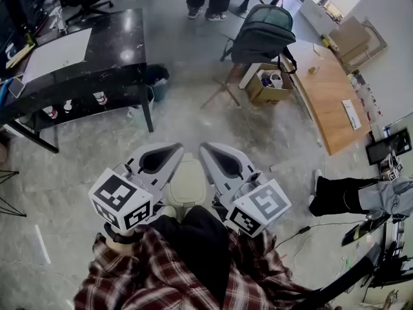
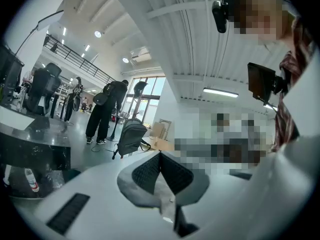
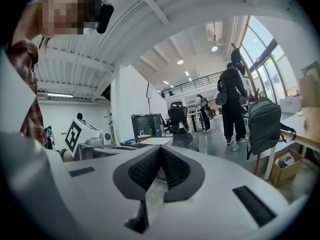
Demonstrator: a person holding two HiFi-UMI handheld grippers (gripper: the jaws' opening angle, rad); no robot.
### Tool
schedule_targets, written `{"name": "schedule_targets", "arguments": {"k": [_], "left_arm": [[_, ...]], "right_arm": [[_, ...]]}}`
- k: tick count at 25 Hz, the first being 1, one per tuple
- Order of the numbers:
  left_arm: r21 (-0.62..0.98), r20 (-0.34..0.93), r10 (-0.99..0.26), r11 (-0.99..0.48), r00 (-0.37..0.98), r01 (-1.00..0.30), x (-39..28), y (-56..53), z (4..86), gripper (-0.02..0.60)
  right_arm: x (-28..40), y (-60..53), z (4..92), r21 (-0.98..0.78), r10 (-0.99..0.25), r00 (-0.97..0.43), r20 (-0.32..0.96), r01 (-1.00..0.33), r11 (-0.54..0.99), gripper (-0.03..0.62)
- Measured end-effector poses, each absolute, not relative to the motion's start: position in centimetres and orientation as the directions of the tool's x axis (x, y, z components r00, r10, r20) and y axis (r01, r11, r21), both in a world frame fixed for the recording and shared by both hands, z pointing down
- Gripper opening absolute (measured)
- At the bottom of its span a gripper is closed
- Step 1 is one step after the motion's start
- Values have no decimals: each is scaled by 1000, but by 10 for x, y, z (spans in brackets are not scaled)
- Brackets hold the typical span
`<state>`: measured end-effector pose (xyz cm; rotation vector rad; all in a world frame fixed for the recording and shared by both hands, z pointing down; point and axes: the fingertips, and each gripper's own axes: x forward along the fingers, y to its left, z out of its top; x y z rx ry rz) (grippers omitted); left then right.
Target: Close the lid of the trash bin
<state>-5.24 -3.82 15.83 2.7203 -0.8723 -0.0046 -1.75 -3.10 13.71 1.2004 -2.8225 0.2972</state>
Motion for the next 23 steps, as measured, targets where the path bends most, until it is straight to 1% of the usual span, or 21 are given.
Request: {"name": "schedule_targets", "arguments": {"k": [12, 23], "left_arm": [[270, 90, -570, -775, 817, -571, -60, -31, 161, 12], [272, 97, -580, -766, 809, -582, -61, -27, 165, 11]], "right_arm": [[-30, -25, 144, -163, -693, -707, 141, -707, 689, 12], [-29, -24, 150, -173, -694, -706, 141, -708, 685, 12]]}}
